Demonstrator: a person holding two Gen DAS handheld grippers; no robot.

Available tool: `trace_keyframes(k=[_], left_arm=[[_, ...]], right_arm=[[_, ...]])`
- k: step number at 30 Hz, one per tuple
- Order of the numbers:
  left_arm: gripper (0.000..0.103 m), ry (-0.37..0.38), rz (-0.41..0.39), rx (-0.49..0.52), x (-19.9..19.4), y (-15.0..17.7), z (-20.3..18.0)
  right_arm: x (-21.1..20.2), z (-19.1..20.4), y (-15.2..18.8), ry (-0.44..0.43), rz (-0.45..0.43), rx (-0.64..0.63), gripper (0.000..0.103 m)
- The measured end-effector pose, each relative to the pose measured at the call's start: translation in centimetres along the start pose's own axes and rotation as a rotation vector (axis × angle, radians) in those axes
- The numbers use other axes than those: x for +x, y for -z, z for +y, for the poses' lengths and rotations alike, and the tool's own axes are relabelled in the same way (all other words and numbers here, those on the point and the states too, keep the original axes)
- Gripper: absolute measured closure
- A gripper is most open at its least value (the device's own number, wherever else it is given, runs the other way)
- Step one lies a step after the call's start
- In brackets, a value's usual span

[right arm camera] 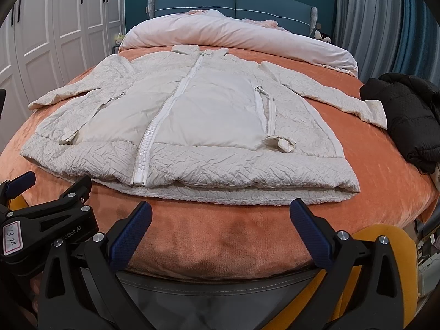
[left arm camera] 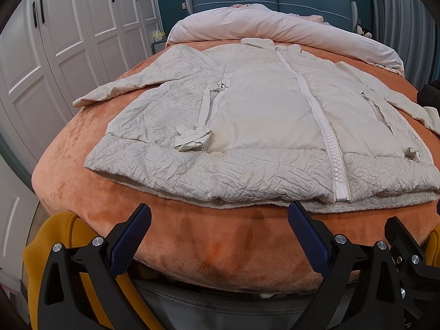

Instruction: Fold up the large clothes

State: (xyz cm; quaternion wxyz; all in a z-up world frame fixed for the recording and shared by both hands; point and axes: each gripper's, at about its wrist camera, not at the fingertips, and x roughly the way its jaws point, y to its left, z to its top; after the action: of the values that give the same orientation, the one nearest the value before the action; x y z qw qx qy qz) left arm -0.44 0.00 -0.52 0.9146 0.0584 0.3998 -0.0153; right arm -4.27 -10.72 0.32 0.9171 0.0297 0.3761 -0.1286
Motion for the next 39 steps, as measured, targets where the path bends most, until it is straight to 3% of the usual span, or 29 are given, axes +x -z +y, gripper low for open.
trace_keyframes(k=[39], left_arm=[[0.007, -0.001, 0.033, -0.001, 0.5, 0.22, 0.65]], right_arm=[[0.41, -0.04, 0.25, -0.016, 0.027, -0.001, 0.005]])
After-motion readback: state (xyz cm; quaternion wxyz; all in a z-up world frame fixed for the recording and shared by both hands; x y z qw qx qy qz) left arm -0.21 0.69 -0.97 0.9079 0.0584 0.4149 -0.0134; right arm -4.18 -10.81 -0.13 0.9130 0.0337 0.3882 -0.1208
